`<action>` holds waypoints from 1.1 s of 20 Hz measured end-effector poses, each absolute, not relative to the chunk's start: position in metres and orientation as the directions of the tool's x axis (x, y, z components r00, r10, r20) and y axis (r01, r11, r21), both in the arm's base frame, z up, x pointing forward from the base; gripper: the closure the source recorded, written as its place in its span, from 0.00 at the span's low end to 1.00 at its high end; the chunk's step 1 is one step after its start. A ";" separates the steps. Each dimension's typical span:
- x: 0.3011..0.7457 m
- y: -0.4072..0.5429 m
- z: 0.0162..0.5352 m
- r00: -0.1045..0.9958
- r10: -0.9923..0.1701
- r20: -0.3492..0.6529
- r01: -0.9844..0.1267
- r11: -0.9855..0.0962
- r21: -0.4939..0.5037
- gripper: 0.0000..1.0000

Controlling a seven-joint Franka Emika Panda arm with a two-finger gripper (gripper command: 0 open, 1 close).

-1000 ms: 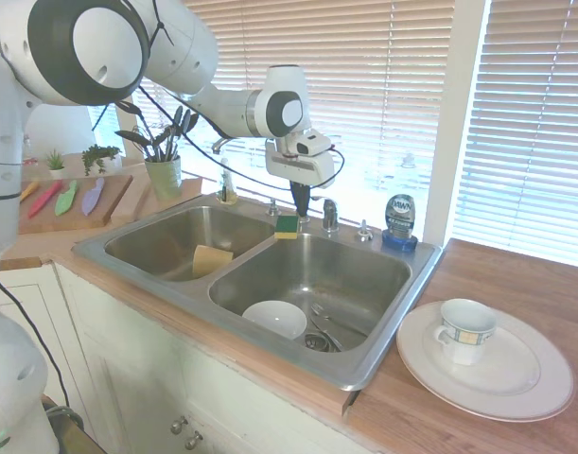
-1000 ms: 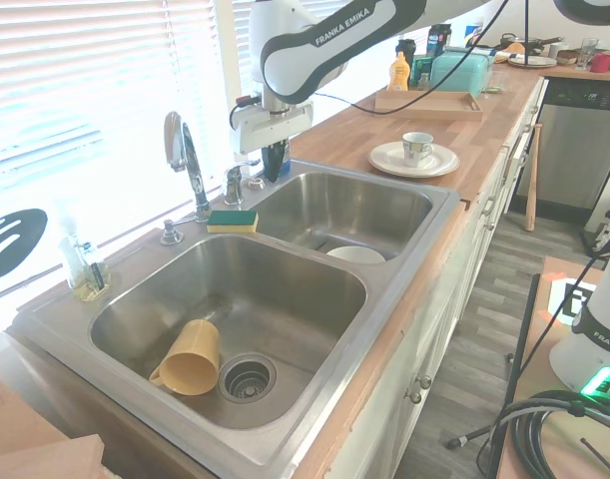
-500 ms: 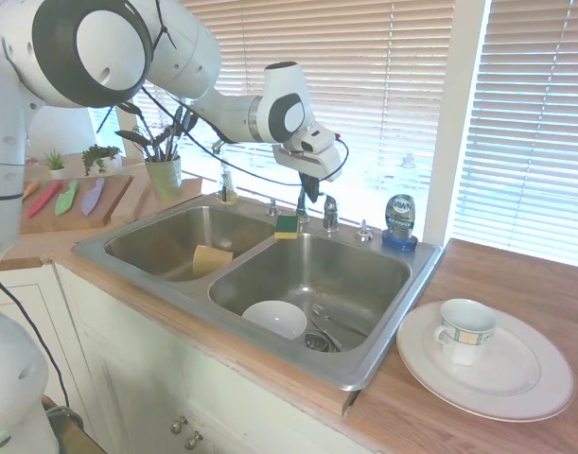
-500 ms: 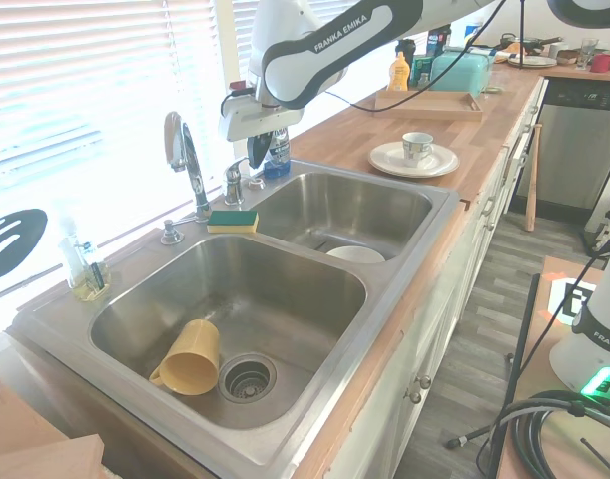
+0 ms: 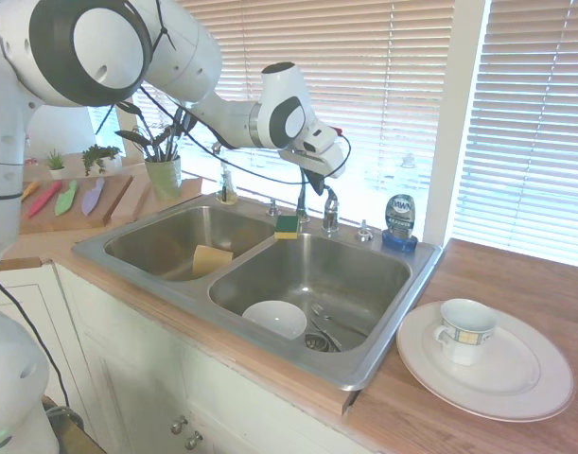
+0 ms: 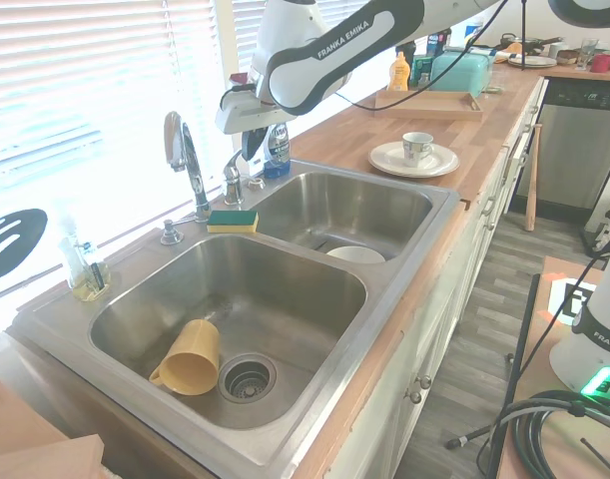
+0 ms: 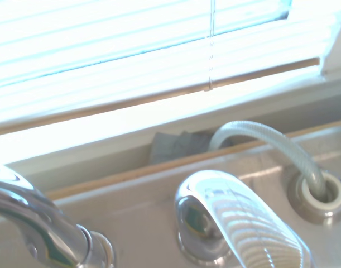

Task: Turn on the faucet

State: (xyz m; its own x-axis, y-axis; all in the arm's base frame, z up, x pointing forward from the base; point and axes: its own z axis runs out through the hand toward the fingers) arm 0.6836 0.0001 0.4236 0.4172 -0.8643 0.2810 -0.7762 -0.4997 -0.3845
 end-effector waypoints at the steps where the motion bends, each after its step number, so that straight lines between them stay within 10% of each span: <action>1: 0.684 0.001 0.425 0.416 -0.864 0.285 -0.772 -0.501 -0.391 1.00; 22: 0.623 -0.003 0.372 0.502 -0.849 0.164 -0.832 -0.526 -0.175 1.00</action>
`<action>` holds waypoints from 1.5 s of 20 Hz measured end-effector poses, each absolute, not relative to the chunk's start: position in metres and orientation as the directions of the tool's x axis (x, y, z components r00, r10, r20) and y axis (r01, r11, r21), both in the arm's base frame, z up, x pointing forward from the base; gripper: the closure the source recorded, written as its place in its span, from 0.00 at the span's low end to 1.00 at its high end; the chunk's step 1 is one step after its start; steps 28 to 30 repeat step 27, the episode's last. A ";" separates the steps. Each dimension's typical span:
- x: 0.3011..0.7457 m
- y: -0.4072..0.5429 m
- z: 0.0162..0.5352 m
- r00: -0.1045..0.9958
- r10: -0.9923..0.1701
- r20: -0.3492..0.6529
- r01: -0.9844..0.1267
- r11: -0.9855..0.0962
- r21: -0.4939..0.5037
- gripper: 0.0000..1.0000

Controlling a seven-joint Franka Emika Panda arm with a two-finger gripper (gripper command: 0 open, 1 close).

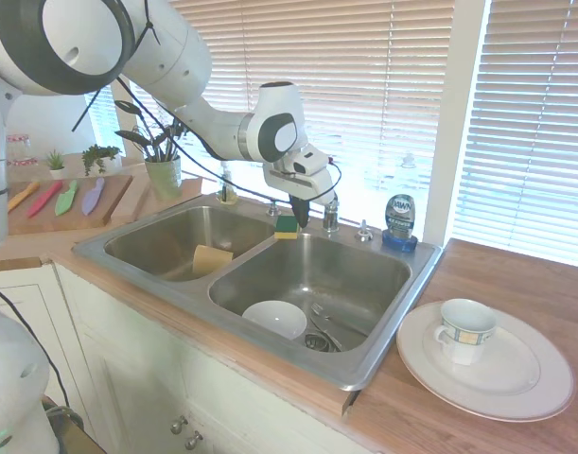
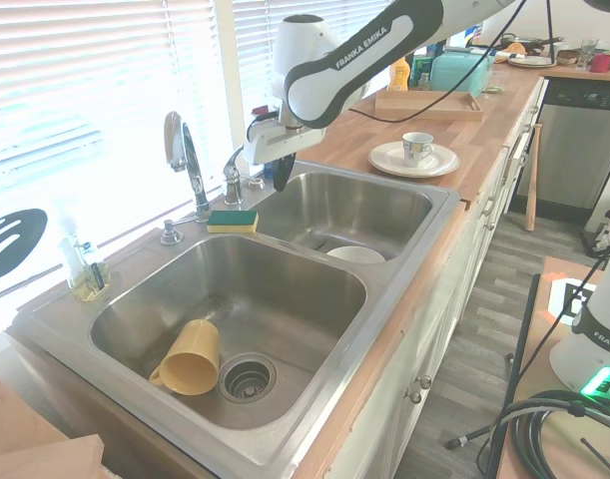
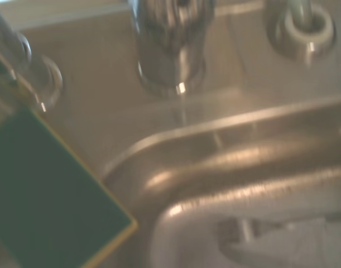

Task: Turn on the faucet

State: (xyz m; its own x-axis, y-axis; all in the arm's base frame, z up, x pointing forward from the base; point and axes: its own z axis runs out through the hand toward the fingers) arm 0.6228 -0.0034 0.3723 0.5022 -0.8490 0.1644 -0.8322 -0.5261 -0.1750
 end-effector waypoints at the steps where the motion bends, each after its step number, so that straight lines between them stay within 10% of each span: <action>1: 0.614 -0.004 0.371 0.505 -0.848 0.157 -0.834 -0.527 -0.164 1.00; 11: 0.505 0.010 0.406 0.549 -0.830 0.098 -0.826 -0.557 -0.090 1.00; 12: 0.495 0.010 0.411 0.549 -0.830 0.100 -0.825 -0.557 -0.096 0.00; 30: 0.428 0.024 0.422 0.548 -0.831 0.093 -0.823 -0.555 -0.118 0.00</action>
